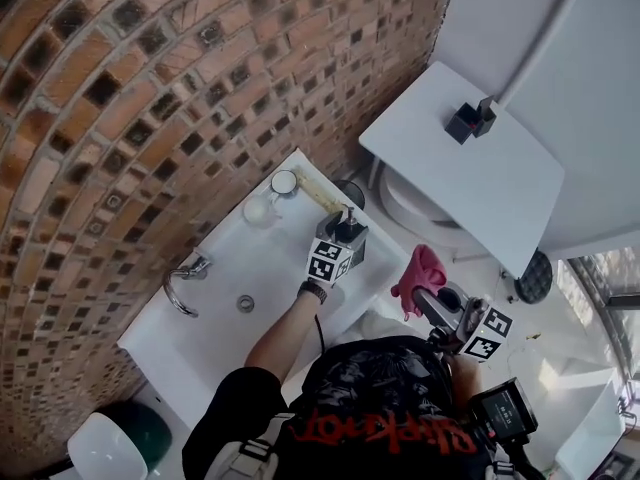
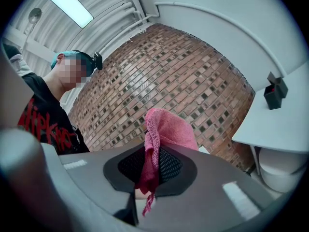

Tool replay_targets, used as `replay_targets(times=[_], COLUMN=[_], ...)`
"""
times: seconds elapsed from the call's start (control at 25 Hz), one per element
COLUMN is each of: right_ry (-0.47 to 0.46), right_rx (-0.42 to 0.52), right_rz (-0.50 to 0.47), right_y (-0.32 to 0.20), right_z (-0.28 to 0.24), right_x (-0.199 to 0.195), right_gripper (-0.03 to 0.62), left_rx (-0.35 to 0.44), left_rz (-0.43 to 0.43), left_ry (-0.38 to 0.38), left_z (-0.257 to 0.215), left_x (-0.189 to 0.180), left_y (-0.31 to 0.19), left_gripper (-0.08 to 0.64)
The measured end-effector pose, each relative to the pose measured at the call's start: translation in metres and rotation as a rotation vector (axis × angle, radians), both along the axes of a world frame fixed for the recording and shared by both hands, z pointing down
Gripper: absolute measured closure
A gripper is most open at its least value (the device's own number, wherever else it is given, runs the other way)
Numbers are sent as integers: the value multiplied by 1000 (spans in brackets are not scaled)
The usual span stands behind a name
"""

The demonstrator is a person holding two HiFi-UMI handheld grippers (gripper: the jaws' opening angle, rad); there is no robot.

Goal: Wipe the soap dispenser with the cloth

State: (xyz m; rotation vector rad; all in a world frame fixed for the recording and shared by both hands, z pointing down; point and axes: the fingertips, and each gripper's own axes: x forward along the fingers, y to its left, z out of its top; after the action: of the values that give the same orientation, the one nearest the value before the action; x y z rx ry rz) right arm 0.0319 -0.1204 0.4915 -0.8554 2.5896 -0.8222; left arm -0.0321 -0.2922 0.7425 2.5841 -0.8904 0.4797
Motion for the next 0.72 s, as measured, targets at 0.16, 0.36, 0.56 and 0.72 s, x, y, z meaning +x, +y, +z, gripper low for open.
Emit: replay_targets(times=[0.16,0.36,0.56,0.72], right_ry=[-29,-54,-55,-59], right_rx=[-25,-22,-5,-2], right_rz=[47,30,-39,-91], right_y=[-2,-9,-12,-8], right_z=[8,4,-5,-4], right_x=[15,16,-2,-19], right_gripper=[554,554,554,554], left_rx=[47,130,156,147], left_rz=[0,65,108,52], left_ry=[-38,-93,-150,-147], left_z=[-3,-6,-7,-5], left_x=[8,10,4,-11], left_y=[-17,8,43,52], left_gripper=[239,239,241,241])
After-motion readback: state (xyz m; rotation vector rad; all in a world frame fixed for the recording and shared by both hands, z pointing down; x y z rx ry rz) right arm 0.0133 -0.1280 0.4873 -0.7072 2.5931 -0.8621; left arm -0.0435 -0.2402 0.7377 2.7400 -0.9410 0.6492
